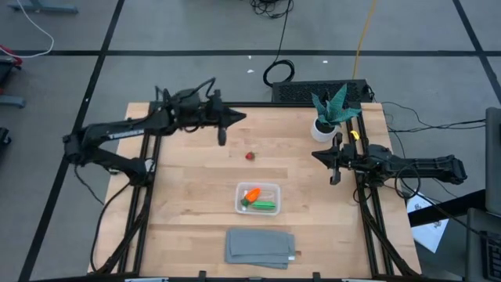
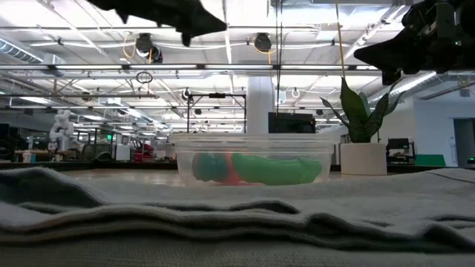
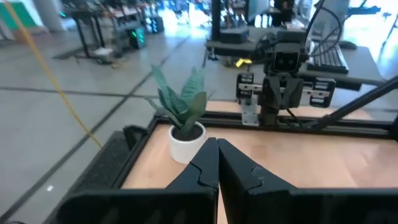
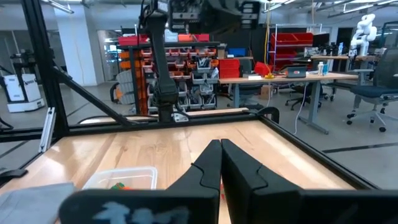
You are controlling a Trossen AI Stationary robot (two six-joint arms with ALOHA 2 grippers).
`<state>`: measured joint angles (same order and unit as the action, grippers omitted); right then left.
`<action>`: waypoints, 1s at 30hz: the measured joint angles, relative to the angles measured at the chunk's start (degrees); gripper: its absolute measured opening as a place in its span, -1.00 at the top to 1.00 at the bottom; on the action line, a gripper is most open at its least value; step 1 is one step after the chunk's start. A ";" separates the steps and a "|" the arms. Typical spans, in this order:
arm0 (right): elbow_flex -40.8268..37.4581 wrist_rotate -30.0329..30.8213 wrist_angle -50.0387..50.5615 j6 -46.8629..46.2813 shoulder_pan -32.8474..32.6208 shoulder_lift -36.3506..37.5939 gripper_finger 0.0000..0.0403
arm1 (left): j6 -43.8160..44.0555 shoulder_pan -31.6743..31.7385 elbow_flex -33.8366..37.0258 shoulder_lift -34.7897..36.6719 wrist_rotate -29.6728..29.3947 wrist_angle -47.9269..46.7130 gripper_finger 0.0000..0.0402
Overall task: Pick and placing Produce into tupperware
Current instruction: Put the strawberry into the transparent bin
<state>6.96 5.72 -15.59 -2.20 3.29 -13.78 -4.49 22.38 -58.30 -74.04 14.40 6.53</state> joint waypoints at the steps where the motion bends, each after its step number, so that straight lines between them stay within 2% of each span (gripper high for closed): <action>1: 0.00 0.00 0.02 0.00 0.00 0.02 1.00 | -0.05 0.35 -2.01 -1.42 0.90 -1.75 1.00; 4: 0.00 0.00 0.21 -0.01 0.00 0.00 1.00 | -0.43 1.21 -9.11 -5.87 2.47 -8.08 1.00; 13: 0.00 0.02 1.79 -0.09 0.02 0.00 1.00 | -3.17 2.79 -30.09 -16.40 2.55 -34.94 1.00; 30: 0.00 0.02 2.59 -0.11 0.02 -0.12 1.00 | -8.57 2.57 -55.08 -34.76 0.07 -63.62 1.00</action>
<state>6.96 5.74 -13.00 -2.31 3.31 -13.90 -13.05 24.95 -113.38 -108.80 14.48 -57.09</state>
